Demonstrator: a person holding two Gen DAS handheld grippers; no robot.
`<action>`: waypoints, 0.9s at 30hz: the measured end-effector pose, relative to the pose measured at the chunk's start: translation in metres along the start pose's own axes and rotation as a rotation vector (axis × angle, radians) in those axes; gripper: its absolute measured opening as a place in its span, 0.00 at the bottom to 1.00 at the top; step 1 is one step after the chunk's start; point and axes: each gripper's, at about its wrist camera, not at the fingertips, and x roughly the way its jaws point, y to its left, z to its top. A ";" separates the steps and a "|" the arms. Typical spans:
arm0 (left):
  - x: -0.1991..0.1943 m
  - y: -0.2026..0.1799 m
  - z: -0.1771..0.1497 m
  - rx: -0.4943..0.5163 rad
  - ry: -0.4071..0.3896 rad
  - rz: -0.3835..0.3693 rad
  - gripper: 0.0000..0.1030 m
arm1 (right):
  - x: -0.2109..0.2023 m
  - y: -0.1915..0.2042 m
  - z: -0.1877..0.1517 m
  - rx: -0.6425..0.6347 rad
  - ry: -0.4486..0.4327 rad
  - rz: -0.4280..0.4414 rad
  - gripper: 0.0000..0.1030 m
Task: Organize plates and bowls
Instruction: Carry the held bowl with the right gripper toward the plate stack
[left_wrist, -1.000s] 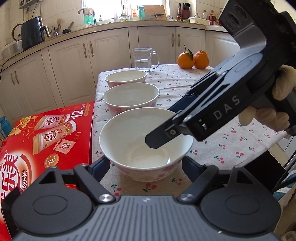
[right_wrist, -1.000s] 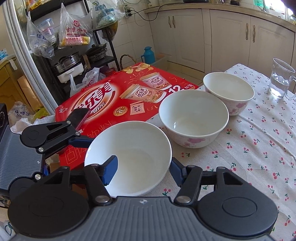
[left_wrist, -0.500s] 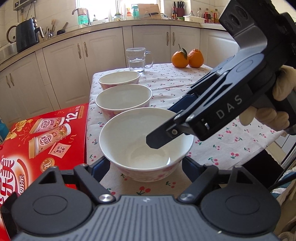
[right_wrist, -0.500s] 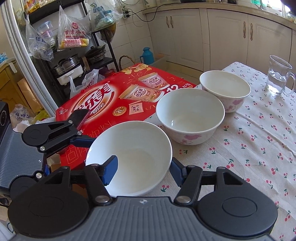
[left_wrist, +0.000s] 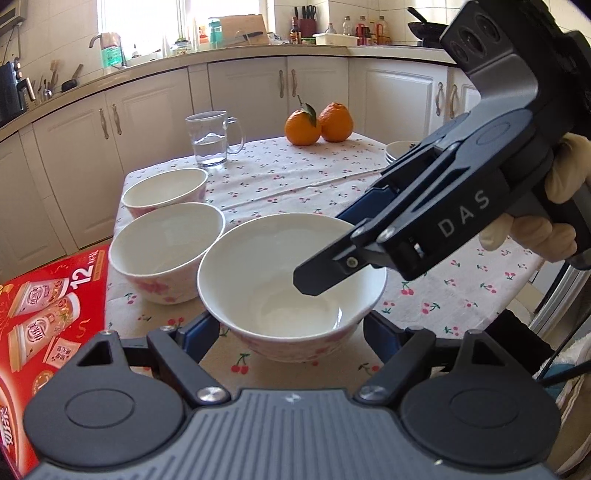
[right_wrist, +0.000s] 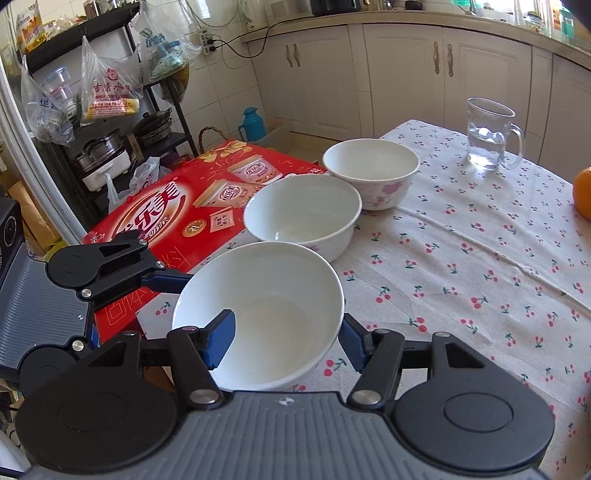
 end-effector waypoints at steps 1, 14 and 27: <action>0.003 -0.002 0.002 0.007 0.000 -0.011 0.82 | -0.003 -0.003 -0.002 0.006 -0.002 -0.009 0.65; 0.040 -0.029 0.028 0.079 -0.012 -0.129 0.82 | -0.036 -0.046 -0.022 0.104 -0.043 -0.122 0.65; 0.062 -0.039 0.038 0.115 -0.003 -0.171 0.82 | -0.042 -0.071 -0.033 0.160 -0.040 -0.177 0.65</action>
